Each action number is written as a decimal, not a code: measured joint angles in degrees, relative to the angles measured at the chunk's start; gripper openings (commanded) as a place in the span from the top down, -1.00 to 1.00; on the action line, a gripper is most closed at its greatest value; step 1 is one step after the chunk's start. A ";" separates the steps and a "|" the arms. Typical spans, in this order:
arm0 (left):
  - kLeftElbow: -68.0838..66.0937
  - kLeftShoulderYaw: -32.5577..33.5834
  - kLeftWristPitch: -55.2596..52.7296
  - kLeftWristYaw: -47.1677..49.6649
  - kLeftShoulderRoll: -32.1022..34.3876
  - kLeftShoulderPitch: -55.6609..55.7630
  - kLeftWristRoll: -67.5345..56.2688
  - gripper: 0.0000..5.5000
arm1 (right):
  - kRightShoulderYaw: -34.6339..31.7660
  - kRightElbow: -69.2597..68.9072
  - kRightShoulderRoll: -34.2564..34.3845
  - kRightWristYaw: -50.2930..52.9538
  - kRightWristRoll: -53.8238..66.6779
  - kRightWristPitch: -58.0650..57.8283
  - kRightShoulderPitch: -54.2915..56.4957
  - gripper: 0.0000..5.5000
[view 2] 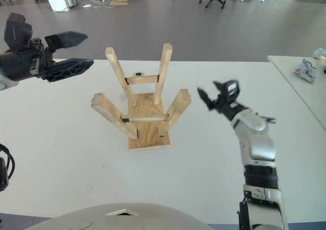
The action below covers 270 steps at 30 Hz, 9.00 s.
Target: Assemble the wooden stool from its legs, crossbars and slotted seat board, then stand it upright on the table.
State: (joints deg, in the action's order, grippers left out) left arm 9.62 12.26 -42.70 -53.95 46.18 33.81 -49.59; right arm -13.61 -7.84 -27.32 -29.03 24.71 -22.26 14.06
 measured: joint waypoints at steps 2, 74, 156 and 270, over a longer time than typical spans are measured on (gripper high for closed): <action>0.89 -0.98 1.84 3.07 -0.67 -3.08 3.72 -0.95 | -3.44 -8.98 -0.53 1.58 11.02 -7.27 3.46 -0.25; 32.02 -14.71 2.01 51.55 -21.64 -18.41 -29.85 -0.95 | 7.36 -25.04 7.43 18.05 -4.64 -12.02 0.96 -0.25; -5.33 -4.62 22.97 20.27 -12.14 -45.79 24.17 -0.95 | 17.34 -32.92 3.53 9.82 -18.29 -6.48 -21.21 -0.25; 16.80 -4.18 -2.39 2.93 1.60 -35.77 16.18 0.99 | 7.16 -24.43 -17.20 -23.08 9.51 -24.00 -21.26 1.00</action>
State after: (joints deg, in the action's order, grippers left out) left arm 26.41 8.08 -45.09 -51.02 47.78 -1.96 -33.40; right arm -6.45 -32.27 -44.52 -52.10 34.23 -46.26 -7.20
